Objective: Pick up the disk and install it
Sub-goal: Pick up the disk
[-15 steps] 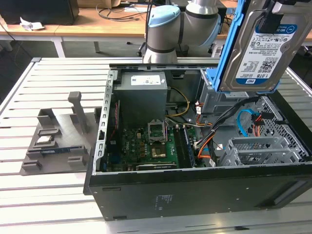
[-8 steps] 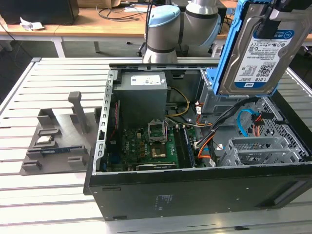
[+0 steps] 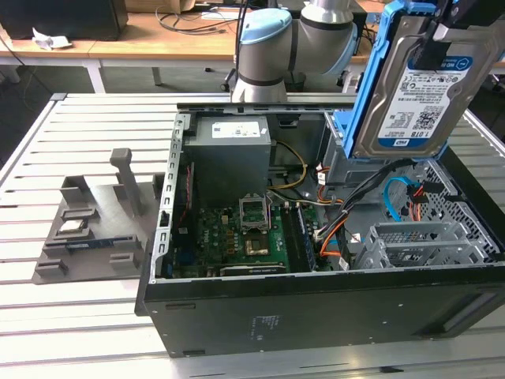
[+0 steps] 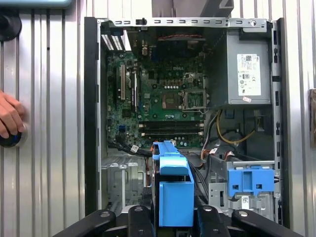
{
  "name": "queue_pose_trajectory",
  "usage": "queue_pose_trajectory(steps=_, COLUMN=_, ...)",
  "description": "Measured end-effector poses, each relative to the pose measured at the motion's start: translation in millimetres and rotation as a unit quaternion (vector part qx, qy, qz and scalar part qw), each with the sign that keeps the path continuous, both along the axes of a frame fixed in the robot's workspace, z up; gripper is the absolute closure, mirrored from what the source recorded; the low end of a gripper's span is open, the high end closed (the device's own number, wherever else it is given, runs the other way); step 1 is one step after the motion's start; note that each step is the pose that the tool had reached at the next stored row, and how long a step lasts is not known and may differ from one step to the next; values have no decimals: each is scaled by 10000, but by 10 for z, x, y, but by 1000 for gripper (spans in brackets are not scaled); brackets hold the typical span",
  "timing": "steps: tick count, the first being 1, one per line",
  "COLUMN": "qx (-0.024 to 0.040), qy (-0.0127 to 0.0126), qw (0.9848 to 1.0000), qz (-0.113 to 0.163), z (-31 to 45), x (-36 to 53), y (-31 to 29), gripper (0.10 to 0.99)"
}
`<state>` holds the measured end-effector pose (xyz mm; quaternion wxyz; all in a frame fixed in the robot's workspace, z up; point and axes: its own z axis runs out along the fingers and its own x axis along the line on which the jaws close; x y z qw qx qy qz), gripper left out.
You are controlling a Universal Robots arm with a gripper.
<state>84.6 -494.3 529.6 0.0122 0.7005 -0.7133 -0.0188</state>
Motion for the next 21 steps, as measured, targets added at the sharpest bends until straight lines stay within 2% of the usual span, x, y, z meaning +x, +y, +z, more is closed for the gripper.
queue_pose_trajectory(steps=10, qx=-2, qy=0, qw=10000, qz=-1, z=-69, x=158, y=-1, gripper=718)
queue_pose_trajectory(steps=19, qx=-3, qy=0, qw=10000, qz=-1, z=-116, x=408, y=-2, gripper=718)
queue_pose_trajectory(steps=21, qx=-4, qy=0, qw=10000, qz=-1, z=-125, x=432, y=-29, gripper=718)
